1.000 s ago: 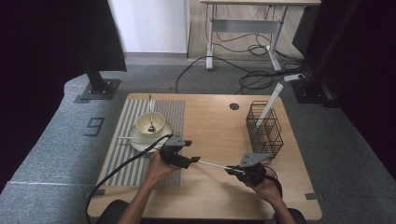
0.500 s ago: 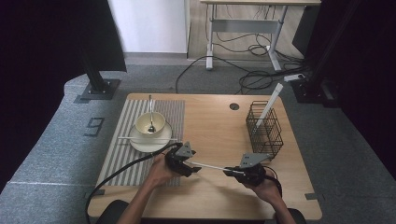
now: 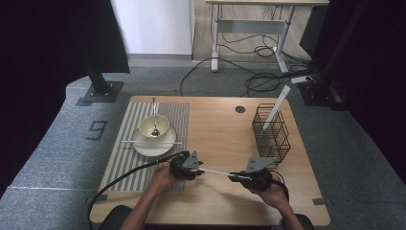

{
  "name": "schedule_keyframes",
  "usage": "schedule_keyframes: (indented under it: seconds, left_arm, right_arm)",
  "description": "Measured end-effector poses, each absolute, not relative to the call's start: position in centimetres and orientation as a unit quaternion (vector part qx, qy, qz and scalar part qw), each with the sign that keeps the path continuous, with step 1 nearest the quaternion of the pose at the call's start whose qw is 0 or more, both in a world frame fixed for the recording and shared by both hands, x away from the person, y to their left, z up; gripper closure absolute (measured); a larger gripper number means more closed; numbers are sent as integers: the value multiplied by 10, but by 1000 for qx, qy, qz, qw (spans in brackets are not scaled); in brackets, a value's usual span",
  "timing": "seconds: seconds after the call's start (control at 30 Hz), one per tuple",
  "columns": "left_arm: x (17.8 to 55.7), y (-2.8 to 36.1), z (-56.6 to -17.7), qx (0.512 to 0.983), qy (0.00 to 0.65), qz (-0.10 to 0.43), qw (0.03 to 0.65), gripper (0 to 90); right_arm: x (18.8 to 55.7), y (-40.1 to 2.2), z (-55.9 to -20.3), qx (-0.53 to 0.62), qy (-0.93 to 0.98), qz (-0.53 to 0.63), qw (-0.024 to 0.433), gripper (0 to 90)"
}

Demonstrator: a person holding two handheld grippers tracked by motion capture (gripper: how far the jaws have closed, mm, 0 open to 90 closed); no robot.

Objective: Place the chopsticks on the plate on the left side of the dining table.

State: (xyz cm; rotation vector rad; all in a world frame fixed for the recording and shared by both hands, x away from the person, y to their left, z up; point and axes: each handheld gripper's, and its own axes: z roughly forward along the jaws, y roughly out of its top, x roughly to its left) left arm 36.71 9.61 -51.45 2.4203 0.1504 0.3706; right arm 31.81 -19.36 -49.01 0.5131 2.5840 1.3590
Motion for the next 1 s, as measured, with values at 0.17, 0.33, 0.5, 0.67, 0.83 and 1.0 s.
schedule_keyframes:
  seconds: [0.17,0.33,0.5,0.67,0.83,1.0]
  left_arm:
    - [365,96,-512,934,36,142,327,723]
    - [362,96,-509,941,6,140,307,761]
    - [358,95,-510,947,-20,117,298,805]
    - [355,93,-512,952,-35,97,287,830]
    - [355,96,-509,955,-27,86,283,835]
    - [355,98,-504,955,-11,85,283,838]
  right_arm:
    - [321,-196,-493,175,868,458,79,850]
    - [324,-197,-496,172,867,462,68,843]
    - [327,-202,-498,177,864,466,71,803]
    - [329,-203,-499,183,863,463,82,729]
    - [330,-203,-500,194,867,447,104,641]
    - [331,-204,-502,207,866,440,120,501]
